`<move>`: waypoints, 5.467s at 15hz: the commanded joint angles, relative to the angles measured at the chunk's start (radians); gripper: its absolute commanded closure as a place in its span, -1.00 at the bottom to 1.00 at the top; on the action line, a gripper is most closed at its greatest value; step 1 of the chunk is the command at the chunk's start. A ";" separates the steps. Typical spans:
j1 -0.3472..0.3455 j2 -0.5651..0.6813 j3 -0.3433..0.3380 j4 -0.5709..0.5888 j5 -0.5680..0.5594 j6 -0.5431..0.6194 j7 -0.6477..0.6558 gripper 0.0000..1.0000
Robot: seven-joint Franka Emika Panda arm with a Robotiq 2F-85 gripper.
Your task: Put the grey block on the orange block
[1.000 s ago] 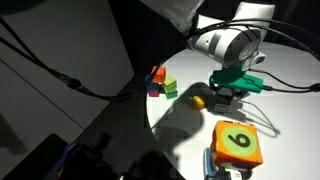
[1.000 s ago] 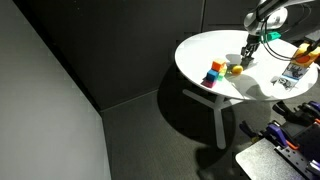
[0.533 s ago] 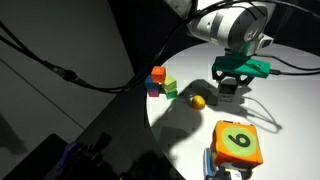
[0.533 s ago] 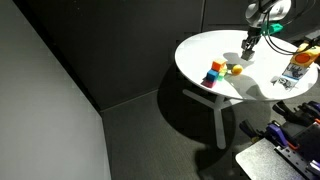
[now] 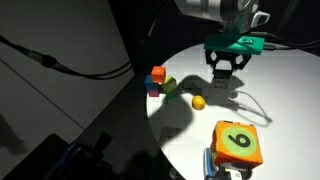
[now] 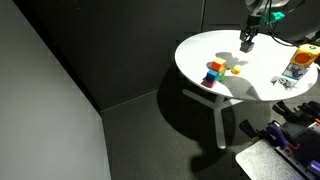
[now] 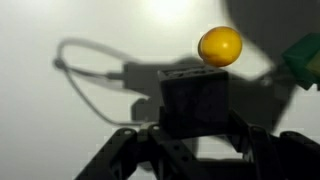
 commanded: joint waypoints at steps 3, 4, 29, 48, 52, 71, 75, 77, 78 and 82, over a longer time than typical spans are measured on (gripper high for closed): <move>0.059 -0.159 -0.011 -0.149 -0.033 -0.044 0.087 0.32; 0.069 -0.180 -0.011 -0.171 -0.037 -0.045 0.097 0.32; 0.194 -0.397 0.012 -0.461 -0.041 -0.009 0.253 -0.18; 0.208 -0.395 0.044 -0.449 -0.032 -0.010 0.242 0.32; 0.216 -0.384 0.054 -0.441 -0.032 -0.001 0.239 0.32; 0.277 -0.318 0.084 -0.388 -0.045 0.047 0.246 0.32; 0.276 -0.294 0.087 -0.376 -0.042 0.049 0.241 0.32; 0.276 -0.285 0.091 -0.373 -0.038 0.049 0.238 0.32; 0.276 -0.283 0.094 -0.372 -0.037 0.050 0.236 0.32; 0.273 -0.275 0.097 -0.366 -0.036 0.042 0.234 -0.68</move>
